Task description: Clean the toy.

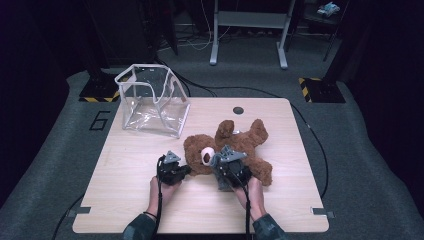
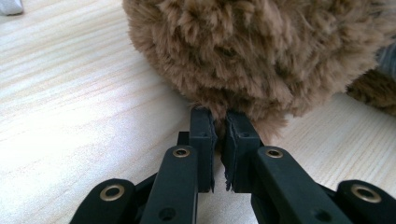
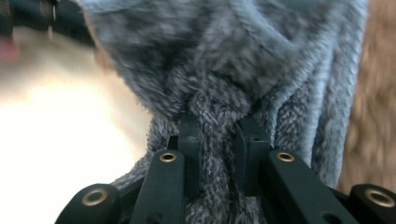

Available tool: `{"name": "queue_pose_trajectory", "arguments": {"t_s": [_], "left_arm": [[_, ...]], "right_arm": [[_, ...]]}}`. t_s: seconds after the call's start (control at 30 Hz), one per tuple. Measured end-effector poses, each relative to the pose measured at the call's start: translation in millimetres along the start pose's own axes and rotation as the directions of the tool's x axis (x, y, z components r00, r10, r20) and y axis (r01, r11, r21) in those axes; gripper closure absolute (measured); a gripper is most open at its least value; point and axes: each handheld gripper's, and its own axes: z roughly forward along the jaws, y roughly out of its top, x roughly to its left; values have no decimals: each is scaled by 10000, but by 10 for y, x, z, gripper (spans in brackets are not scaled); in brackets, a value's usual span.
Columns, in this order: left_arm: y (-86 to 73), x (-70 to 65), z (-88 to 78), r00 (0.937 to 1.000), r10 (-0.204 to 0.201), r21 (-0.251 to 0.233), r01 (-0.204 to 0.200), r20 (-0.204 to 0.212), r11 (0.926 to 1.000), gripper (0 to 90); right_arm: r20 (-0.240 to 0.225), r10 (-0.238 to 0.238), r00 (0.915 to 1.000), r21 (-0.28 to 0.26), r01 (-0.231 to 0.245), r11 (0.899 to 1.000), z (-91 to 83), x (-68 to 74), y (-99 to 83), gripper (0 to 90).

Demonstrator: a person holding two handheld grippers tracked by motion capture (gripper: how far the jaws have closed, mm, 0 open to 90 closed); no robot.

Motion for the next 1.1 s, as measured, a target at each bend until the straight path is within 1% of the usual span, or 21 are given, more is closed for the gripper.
{"name": "queue_pose_trajectory", "arguments": {"t_s": [0.03,0.07,0.1,0.13,0.2,0.27,0.3,0.33,0.43,0.5,0.53,0.57,0.67,0.7,0.83,0.87,0.93,1.0,1.03,1.07,1.1], "left_arm": [[1,0,-1,10000,60,5,-60,-33,10000,829],[0,0,0,10000,0,-3,0,-6,10000,827],[0,0,0,10000,0,-3,0,-6,10000,826],[0,2,-1,10000,-14,-2,14,36,10000,825],[1,5,-2,10000,-51,17,51,38,10000,822],[0,13,-6,9999,-109,2,109,66,9999,798],[0,13,-6,9999,-109,2,109,66,9999,790],[0,19,-9,9999,-141,-37,141,60,9999,771],[-4,7,-13,9994,-196,-181,191,-286,9997,639],[-4,-2,-18,9984,-165,-170,156,-532,9997,478],[-8,-14,-28,9972,-124,-256,105,-736,9996,478],[-18,-43,-65,9953,88,-699,-156,-965,9974,353],[12,-118,-114,9936,360,-1315,-501,-1073,9901,278],[37,-148,-106,9938,492,-1310,-622,-1002,9894,269],[114,-282,-72,9883,876,-1654,-1077,-1246,9803,227],[167,-382,-16,9811,1140,-1732,-1408,-1563,9748,209],[190,-422,19,9794,1179,-1729,-1462,-1640,9740,183],[248,-484,124,9652,1271,-1539,-1648,-2285,9743,158],[248,-484,124,9652,1271,-1539,-1648,-2285,9743,151],[266,-491,190,9567,1269,-1515,-1706,-2619,9736,150],[264,-487,218,9561,1247,-1493,-1684,-2652,9743,146]], "right_arm": [[-55,159,9999,-167,-160,9997,-64,-32,-24,755],[52,356,9994,-680,-352,9971,-242,-114,57,754],[52,356,9994,-680,-352,9971,-242,-114,57,754],[760,413,9963,-1424,-301,9894,-387,-208,253,754],[1158,647,9912,-1688,-445,9846,-379,-368,456,754],[1751,891,9805,-1211,-684,9903,-221,-518,579,755],[1751,891,9805,-1211,-684,9903,-221,-518,579,755],[1611,1246,9790,-1099,-1077,9881,-58,-639,610,757],[1726,1419,9747,-946,-1270,9874,39,-656,655,761],[1768,1406,9742,-882,-1266,9880,60,-659,667,762],[1755,1549,9722,-839,-1420,9863,70,-657,675,763],[1710,1674,9709,-844,-1548,9843,98,-672,677,766],[1670,1886,9678,-774,-1779,9810,125,-700,688,767],[1622,1871,9689,-804,-1760,9811,131,-717,693,767],[1561,2072,9658,-746,-1977,9774,153,-731,707,768],[1561,2062,9660,-770,-1962,9775,163,-742,713,768],[1555,2226,9624,-705,-2139,9743,172,-741,726,768],[1443,2231,9641,-737,-2144,9740,183,-755,726,769],[1443,2231,9641,-737,-2144,9740,183,-755,726,769],[1321,2363,9627,-760,-2278,9707,181,-772,712,769],[1243,2501,9602,-806,-2415,9671,178,-771,704,769]]}}
